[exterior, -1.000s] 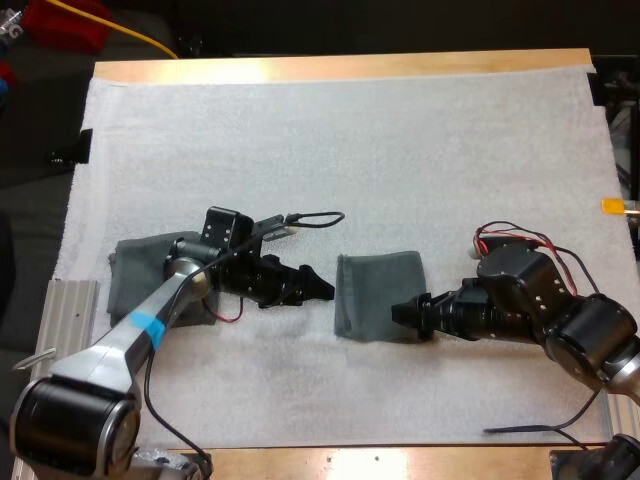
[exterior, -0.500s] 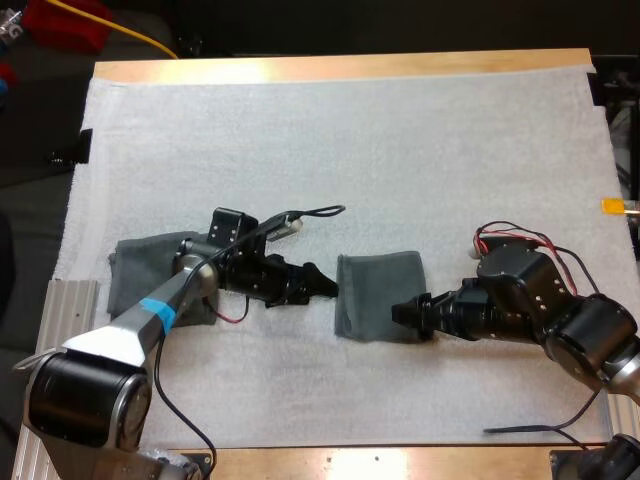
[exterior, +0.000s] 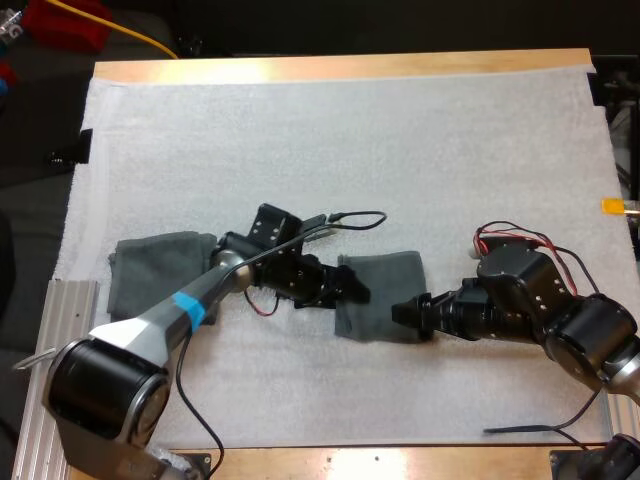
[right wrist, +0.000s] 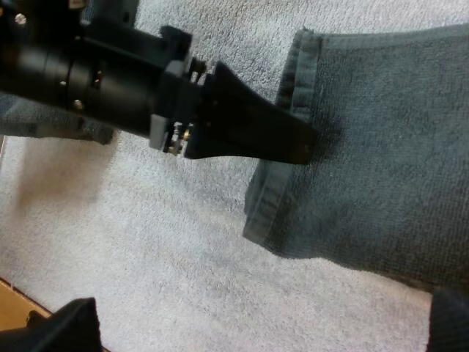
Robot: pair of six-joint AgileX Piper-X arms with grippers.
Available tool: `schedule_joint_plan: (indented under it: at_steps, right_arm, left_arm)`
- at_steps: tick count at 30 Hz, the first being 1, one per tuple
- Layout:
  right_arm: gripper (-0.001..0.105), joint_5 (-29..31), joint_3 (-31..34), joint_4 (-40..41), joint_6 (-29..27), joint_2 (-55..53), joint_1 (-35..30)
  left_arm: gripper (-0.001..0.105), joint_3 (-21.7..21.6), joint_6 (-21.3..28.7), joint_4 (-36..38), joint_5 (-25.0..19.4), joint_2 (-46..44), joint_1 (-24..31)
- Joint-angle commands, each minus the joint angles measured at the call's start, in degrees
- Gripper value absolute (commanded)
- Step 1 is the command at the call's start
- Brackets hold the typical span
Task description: Pick towel from pile, fold and stack
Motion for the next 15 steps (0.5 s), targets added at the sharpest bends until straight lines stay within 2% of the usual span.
schedule_joint_plan:
  at_steps: [1, 6, 12, 15]
  right_arm:
    - [0.085, 0.10, -0.21, 0.50, -0.67, -0.30, 0.05]
    - [0.085, -0.38, -0.21, 0.50, -0.67, -0.30, 0.05]
    - [0.085, -0.38, -0.21, 0.50, -0.67, -0.30, 0.05]
    - [0.085, -0.38, -0.21, 0.50, -0.67, -0.30, 0.05]
  left_arm:
    - [0.071, -0.95, -1.21, 0.64, -0.75, 0.73, -1.09]
    - [0.071, -3.93, -3.49, 1.42, -0.56, 2.64, -2.92]
    - [0.070, -4.57, -3.91, 1.72, -0.56, 3.02, -3.13]
    - [0.061, -4.57, -3.91, 1.72, -0.56, 3.02, -3.13]
